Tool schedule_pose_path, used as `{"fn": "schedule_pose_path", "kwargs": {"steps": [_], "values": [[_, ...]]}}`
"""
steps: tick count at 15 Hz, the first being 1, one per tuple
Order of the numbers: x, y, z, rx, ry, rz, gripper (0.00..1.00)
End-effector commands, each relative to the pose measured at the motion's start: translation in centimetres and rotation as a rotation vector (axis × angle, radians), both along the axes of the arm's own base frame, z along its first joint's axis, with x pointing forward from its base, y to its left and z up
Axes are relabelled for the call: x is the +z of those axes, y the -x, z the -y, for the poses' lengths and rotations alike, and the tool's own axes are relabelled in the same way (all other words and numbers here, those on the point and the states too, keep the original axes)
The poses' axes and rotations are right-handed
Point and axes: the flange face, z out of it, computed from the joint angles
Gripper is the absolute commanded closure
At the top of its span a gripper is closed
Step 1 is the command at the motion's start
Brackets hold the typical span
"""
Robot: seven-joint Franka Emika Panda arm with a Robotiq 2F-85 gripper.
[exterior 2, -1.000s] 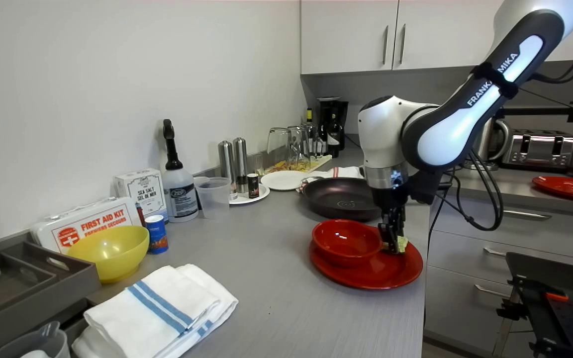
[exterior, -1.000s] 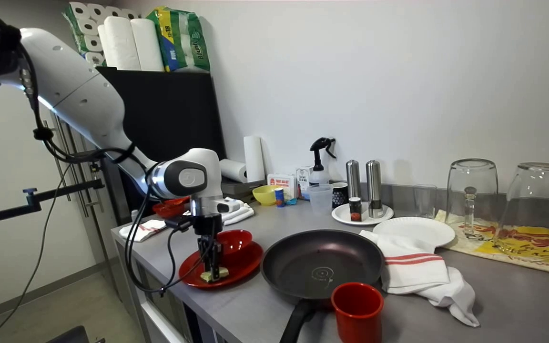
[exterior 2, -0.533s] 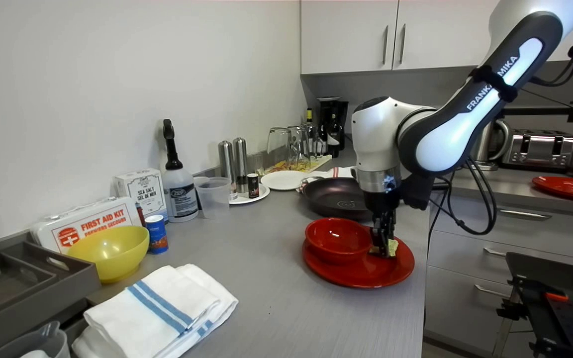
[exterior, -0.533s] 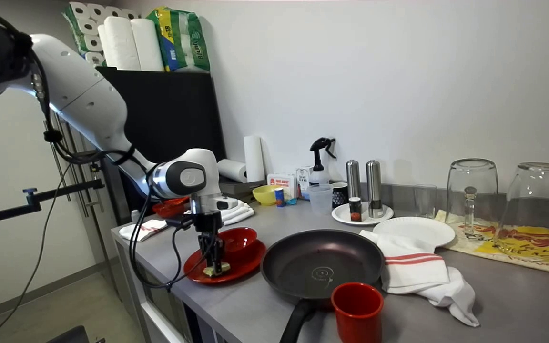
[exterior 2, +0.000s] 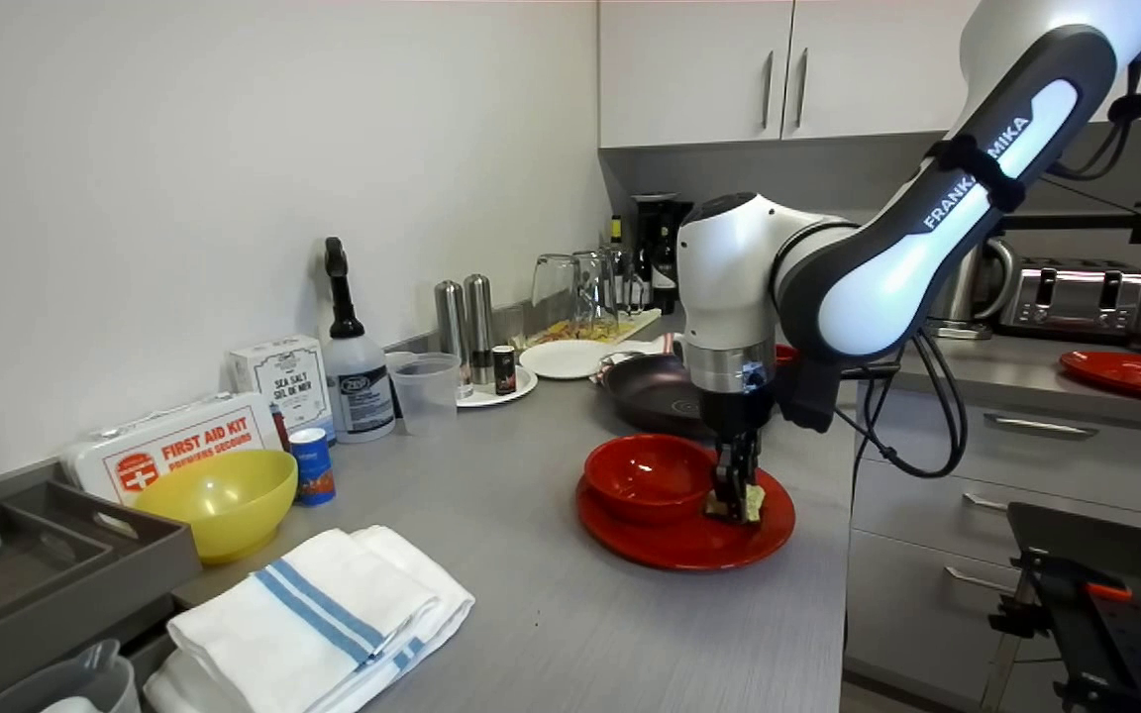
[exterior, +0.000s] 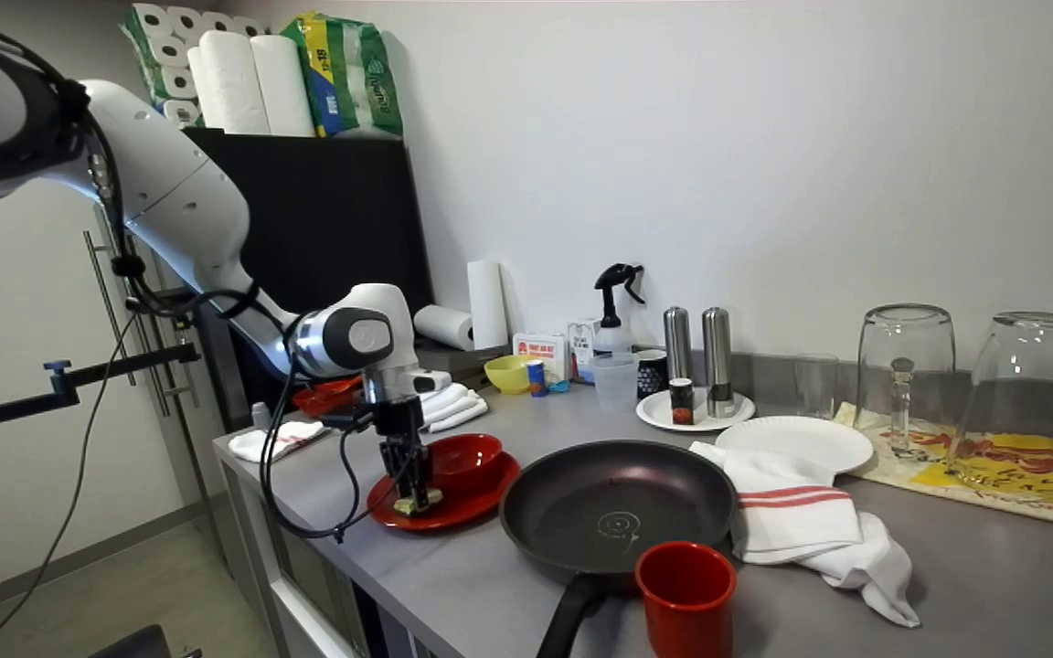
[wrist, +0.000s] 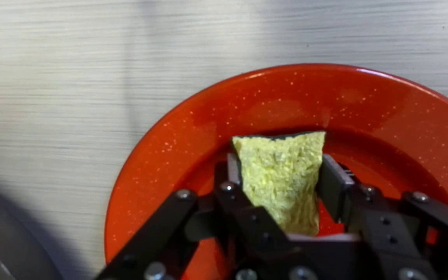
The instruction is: Clean the plate and the bowl with the sponge
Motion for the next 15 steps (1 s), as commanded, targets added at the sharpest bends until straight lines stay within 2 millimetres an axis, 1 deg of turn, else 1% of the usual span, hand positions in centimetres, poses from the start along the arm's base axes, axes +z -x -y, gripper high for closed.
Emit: {"fn": "schedule_pose_path", "kwargs": {"steps": [1,5,9,12,15], "values": [[0.2,-1.3,-1.2,0.007,0.007,0.031,0.75],[0.6,-1.8,-2.7,0.021,-0.019,0.039,0.75],[0.9,-1.6,-4.2,0.02,-0.061,0.029,0.75],[1.0,-1.6,-4.5,0.005,-0.087,0.023,0.75],[0.9,-1.7,-4.1,-0.014,-0.094,0.022,0.75]]}}
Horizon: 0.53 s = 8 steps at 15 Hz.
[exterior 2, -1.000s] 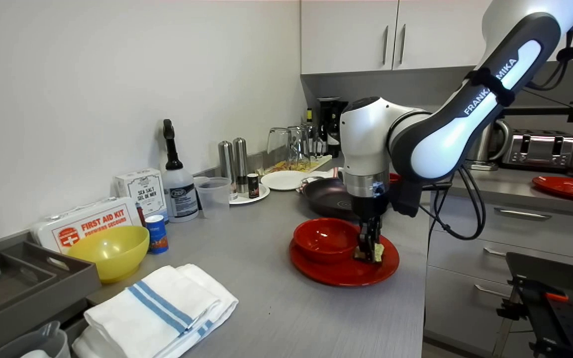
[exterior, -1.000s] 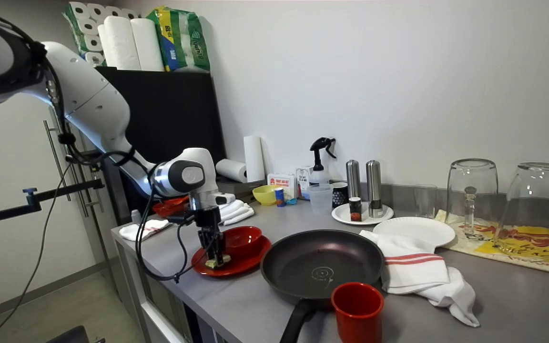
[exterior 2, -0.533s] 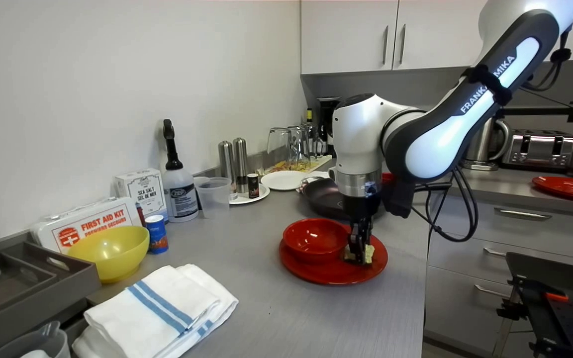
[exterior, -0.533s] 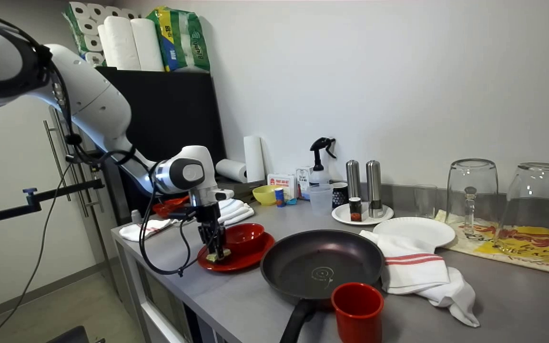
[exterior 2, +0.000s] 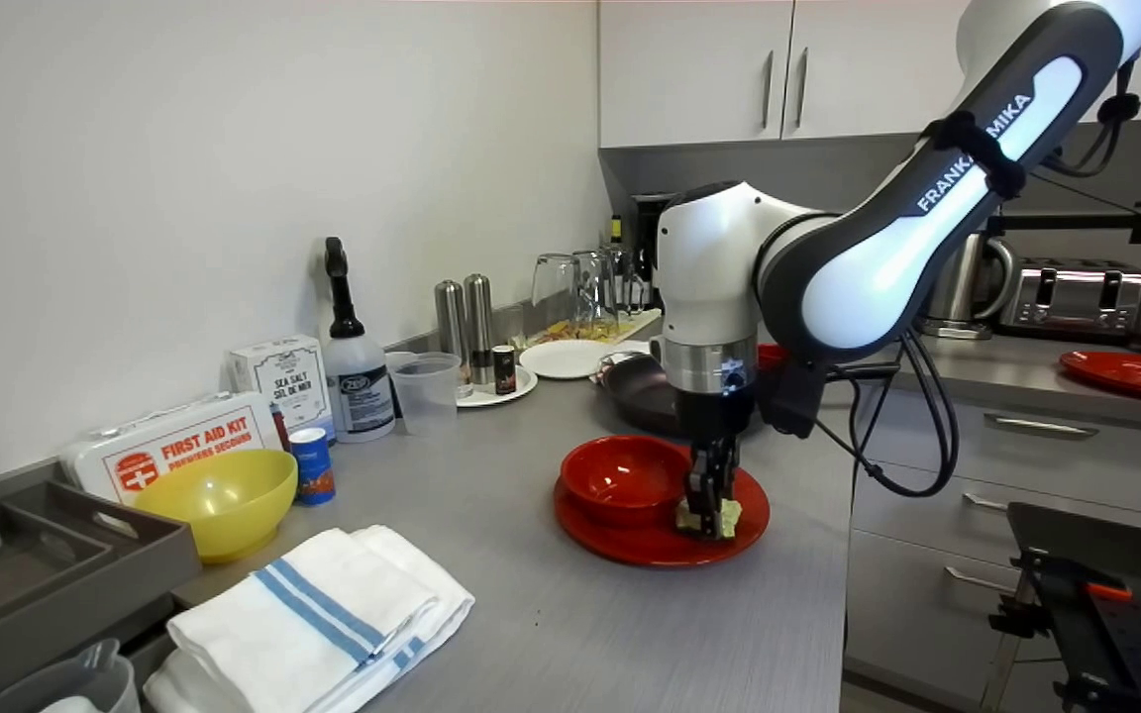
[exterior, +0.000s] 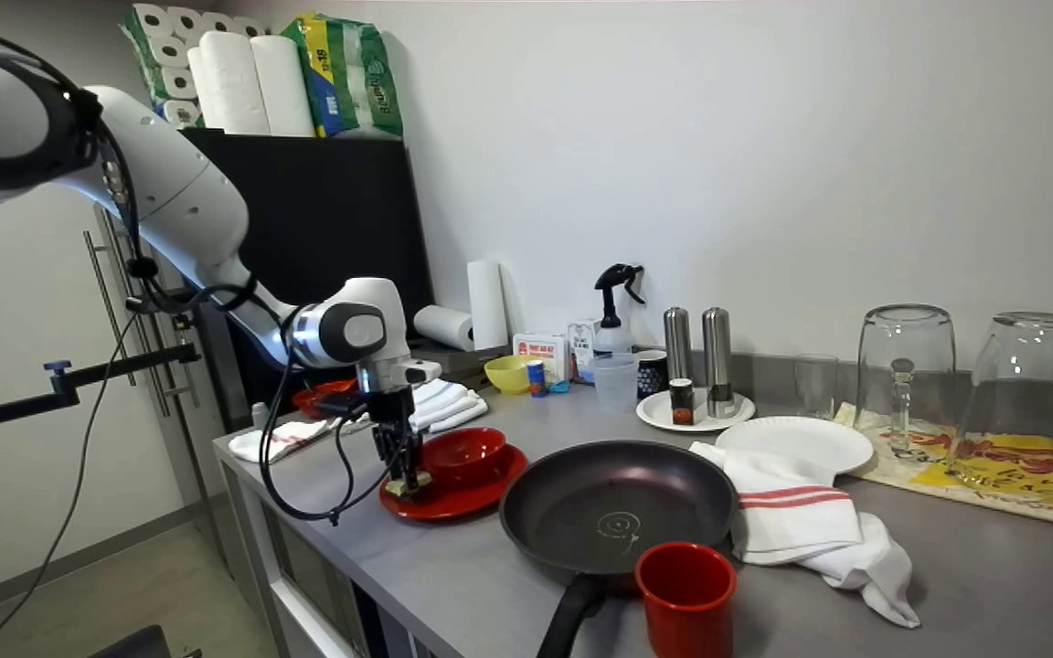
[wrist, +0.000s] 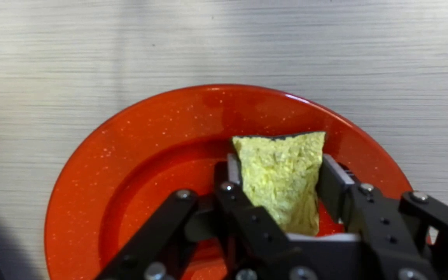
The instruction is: Clean the plate and the bowl with the sponge
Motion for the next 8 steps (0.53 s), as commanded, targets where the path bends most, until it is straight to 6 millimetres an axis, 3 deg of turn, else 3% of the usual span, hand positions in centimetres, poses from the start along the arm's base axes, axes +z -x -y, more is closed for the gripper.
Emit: {"fn": "schedule_pose_path", "kwargs": {"steps": [1,8], "values": [[-0.1,-0.6,0.4,-0.023,-0.02,-0.005,0.75],[-1.7,-1.3,6.5,-0.092,0.065,0.011,0.75]]}}
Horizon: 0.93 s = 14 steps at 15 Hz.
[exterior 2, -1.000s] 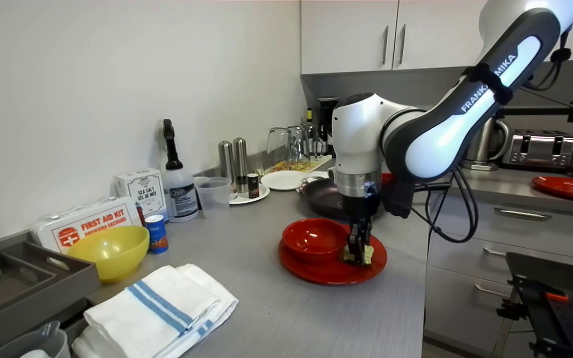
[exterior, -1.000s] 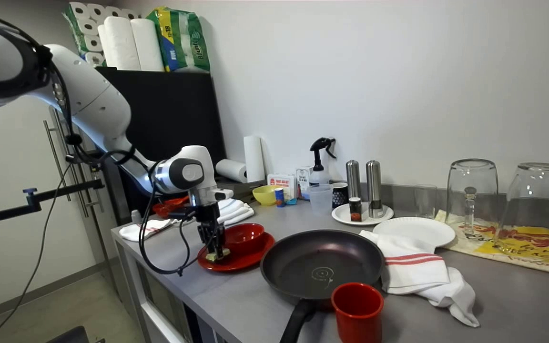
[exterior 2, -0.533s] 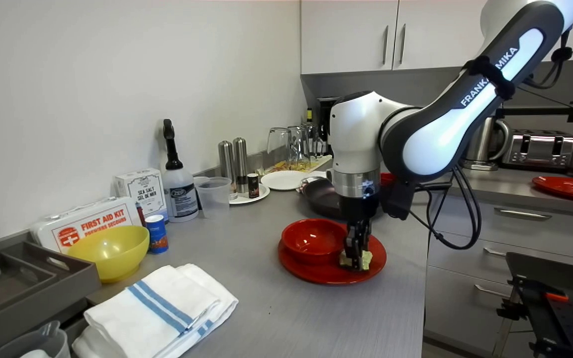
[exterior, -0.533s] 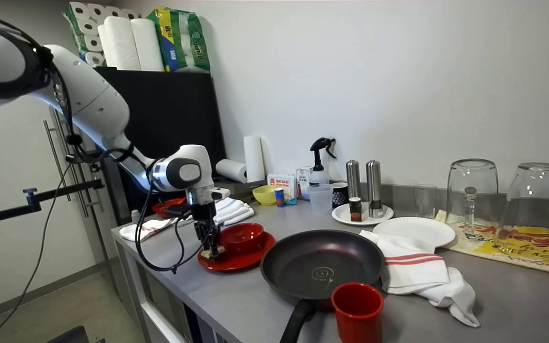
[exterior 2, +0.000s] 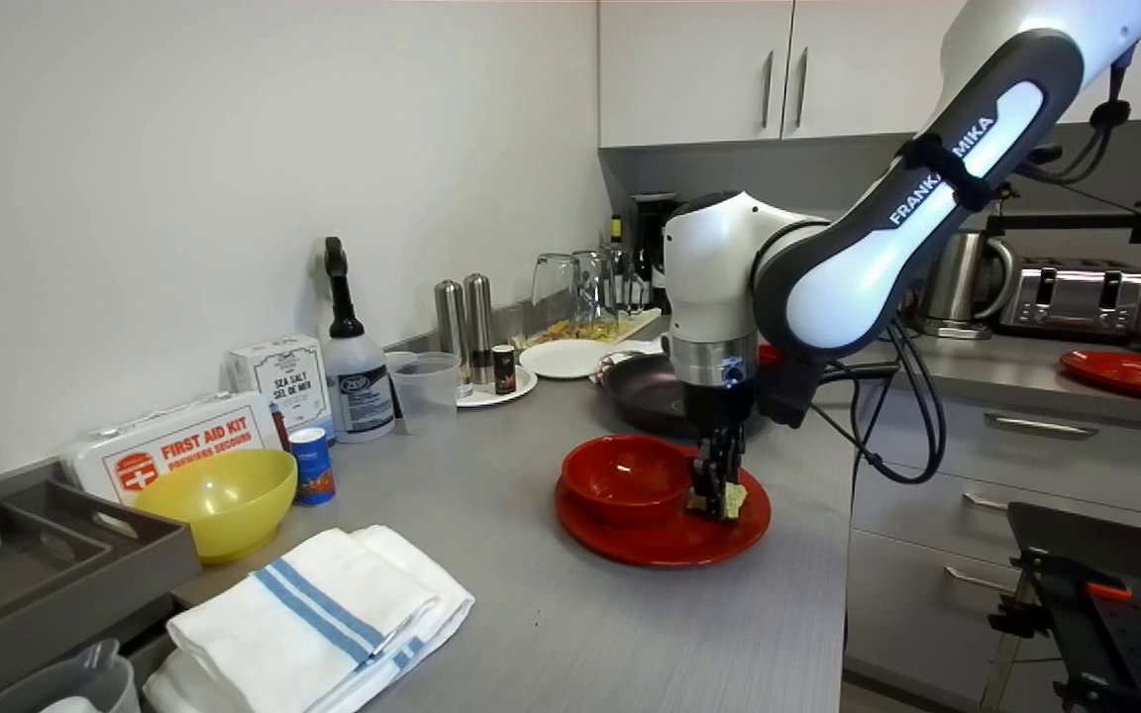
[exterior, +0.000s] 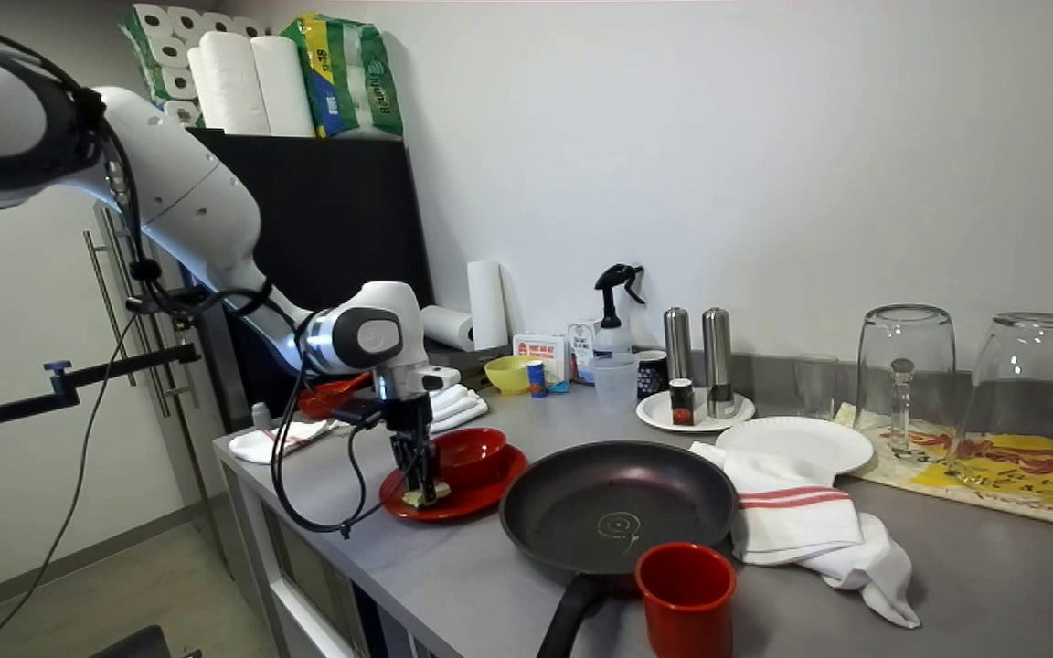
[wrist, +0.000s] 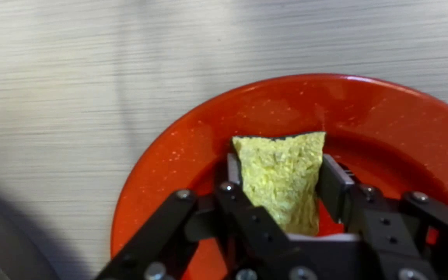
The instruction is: Clean the plate and the bowl with the sponge
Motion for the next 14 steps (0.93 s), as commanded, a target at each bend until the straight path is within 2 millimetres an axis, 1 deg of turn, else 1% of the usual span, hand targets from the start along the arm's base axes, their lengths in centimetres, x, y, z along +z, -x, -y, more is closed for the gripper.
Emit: {"fn": "schedule_pose_path", "kwargs": {"steps": [1,3,6,10,14], "values": [[-1.0,-0.8,2.8,-0.04,0.042,0.019,0.75],[-1.0,-0.9,3.9,-0.052,0.057,0.029,0.75],[-1.0,-1.1,4.7,-0.063,0.074,0.042,0.75],[-0.9,-1.1,4.8,-0.062,0.093,0.057,0.75],[-1.2,-0.8,3.8,-0.083,0.036,0.025,0.75]]}}
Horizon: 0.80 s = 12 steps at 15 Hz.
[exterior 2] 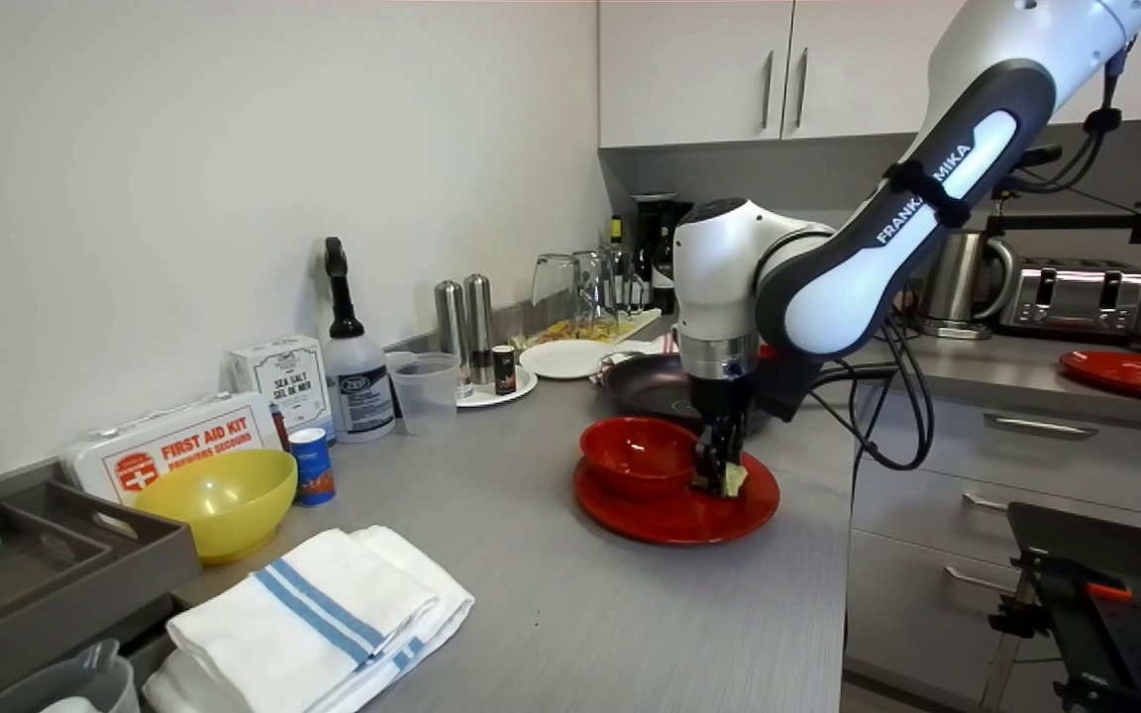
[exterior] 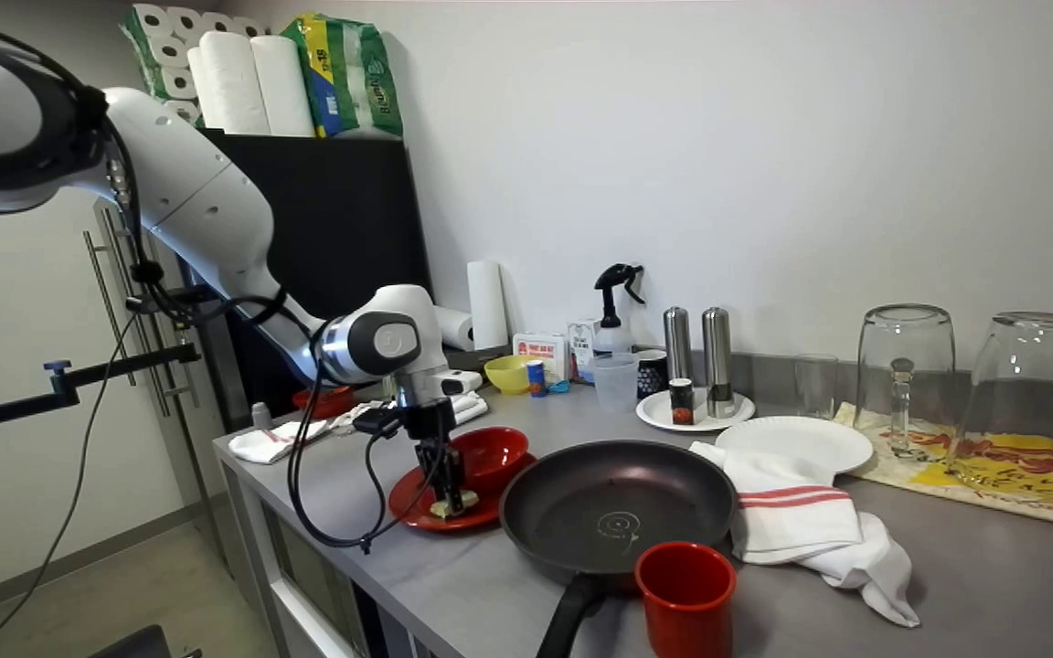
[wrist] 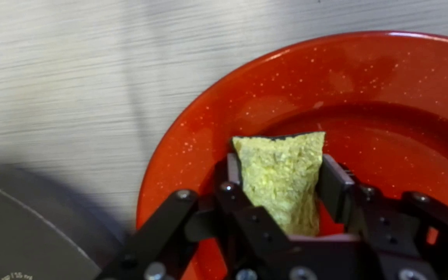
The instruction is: Clean the plate and the bowl with the sponge
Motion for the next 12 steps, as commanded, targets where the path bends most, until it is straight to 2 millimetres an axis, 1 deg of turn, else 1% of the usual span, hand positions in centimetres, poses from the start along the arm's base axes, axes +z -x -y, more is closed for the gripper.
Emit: {"fn": "schedule_pose_path", "kwargs": {"steps": [1,7,12], "values": [[-0.7,-0.1,-1.1,-0.029,-0.05,-0.014,0.75],[-0.5,-0.3,-3.1,-0.096,-0.212,-0.041,0.75],[-0.4,-0.5,-4.3,-0.141,-0.319,-0.054,0.75]]}}
